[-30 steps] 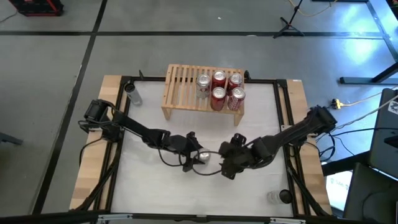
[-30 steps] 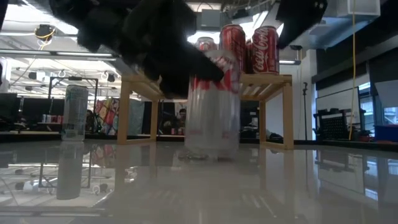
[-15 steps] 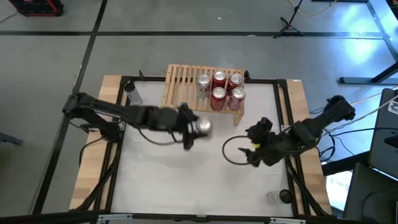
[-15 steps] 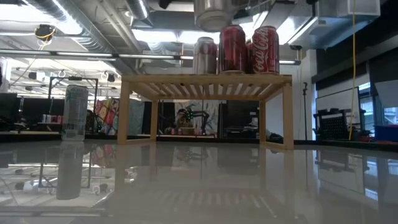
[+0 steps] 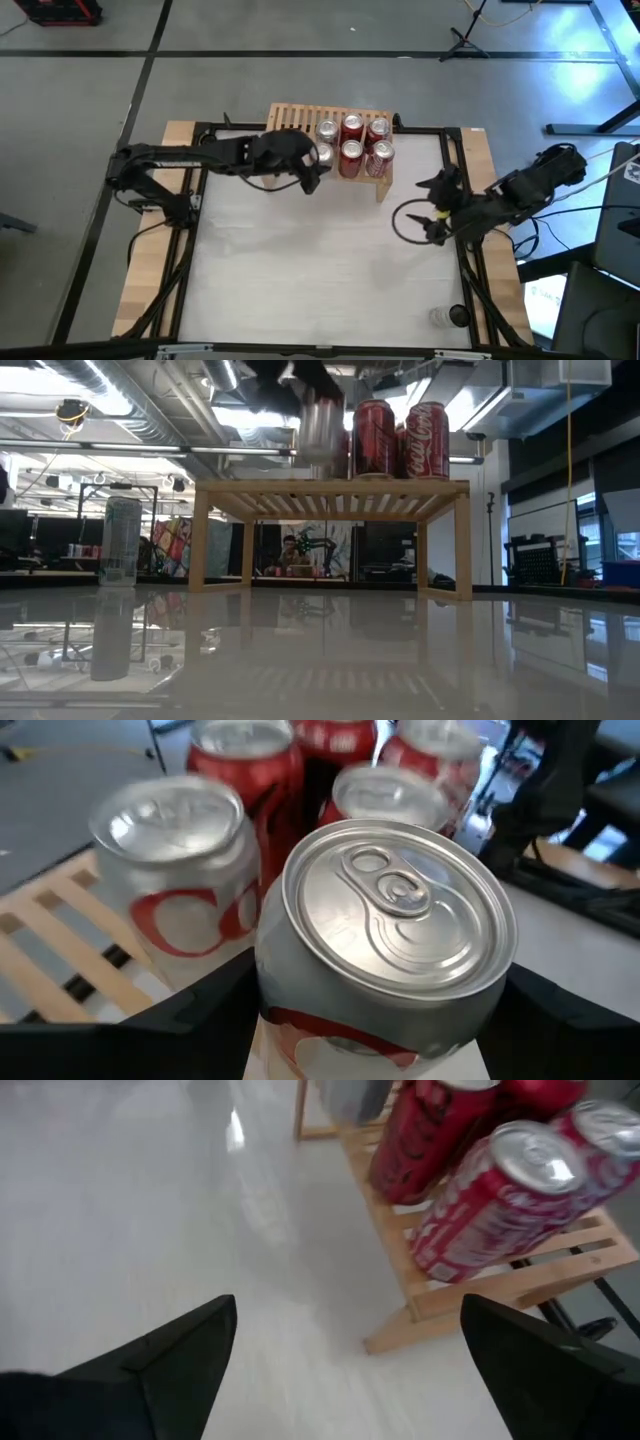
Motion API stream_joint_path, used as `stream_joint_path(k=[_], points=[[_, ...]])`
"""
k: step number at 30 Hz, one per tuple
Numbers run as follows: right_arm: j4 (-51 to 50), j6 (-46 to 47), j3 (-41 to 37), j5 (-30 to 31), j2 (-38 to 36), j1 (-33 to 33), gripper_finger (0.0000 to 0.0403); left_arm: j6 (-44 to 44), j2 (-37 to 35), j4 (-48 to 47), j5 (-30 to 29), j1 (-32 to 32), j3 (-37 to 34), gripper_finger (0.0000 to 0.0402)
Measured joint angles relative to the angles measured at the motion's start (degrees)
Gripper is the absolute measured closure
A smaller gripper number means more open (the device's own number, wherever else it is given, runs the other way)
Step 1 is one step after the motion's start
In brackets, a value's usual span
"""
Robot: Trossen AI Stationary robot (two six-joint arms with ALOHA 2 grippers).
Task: Place canned beverage on shelf
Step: Put the silver soda can on the shelf aligned with the other silver soda can
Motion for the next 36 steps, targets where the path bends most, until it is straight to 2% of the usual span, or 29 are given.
stream_joint_path(k=[4, 16, 21, 31, 36], points=[[-0.7, 0.0, 0.0, 0.8, -1.6, 0.0, 0.0027, 0.5, 2.8, 0.1, 2.8, 1.5, 0.0, 0.0125], [-1.7, 0.2, 0.0, 0.8, -2.4, 0.0, 0.0027, 3.4, 3.9, 2.9, 1.7, 2.6, 0.0, 0.0124], [-1.7, 0.3, 0.0, 0.8, -2.4, 0.0, 0.0027, 3.6, 3.9, 2.7, 5.0, 4.5, 0.0, 0.0124], [-1.7, 0.3, 0.0, 0.8, -2.4, 0.0, 0.0027, 5.2, 3.8, 2.4, 4.7, 5.3, 0.0, 0.0123], [-1.7, 0.3, 0.0, 0.8, -2.4, 0.0, 0.0027, 6.0, 3.8, 2.5, 3.7, 5.3, 0.0, 0.0101]])
